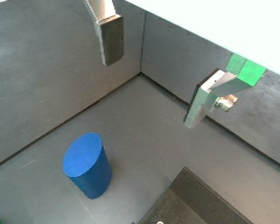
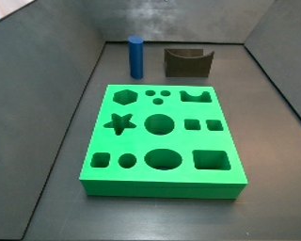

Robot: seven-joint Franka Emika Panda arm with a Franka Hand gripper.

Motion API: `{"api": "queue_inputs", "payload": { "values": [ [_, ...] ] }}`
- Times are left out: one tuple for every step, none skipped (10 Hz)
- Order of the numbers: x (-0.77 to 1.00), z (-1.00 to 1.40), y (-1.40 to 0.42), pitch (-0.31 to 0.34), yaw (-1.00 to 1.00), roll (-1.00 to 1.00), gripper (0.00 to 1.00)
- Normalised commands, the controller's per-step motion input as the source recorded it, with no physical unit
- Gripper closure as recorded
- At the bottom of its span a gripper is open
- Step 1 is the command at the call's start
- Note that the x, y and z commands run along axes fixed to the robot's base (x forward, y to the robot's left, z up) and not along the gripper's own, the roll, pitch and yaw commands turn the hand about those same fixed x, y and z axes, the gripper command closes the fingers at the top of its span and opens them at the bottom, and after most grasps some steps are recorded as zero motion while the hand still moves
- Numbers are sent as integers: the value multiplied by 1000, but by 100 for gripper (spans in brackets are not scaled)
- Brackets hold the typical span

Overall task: Pick up the oval object. Move up. Move to above the board. Insert the oval object.
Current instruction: Pick up the oval object.

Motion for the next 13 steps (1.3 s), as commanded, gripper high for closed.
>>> {"api": "queue_inputs", "payload": {
  "values": [
    [0,-6,-183,0,0,27,0],
    [-354,-274,-549,-3,311,203,0],
    [-551,-354,-611,-93,497,190,0],
    [-514,-326,-460,-126,474,90,0],
    [-486,-309,-354,-144,434,54,0],
    [-334,-334,-274,-139,251,66,0],
    [-309,-346,-217,-181,223,20,0],
    [-91,-354,-160,-167,129,0,0],
    [63,-349,-63,-104,94,0,0],
    [197,-360,-31,-63,49,-7,0],
    [223,-323,0,-74,6,-33,0],
    [149,-394,-17,-99,0,-24,0],
    [0,-606,-140,-169,0,0,0]
  ]
}}
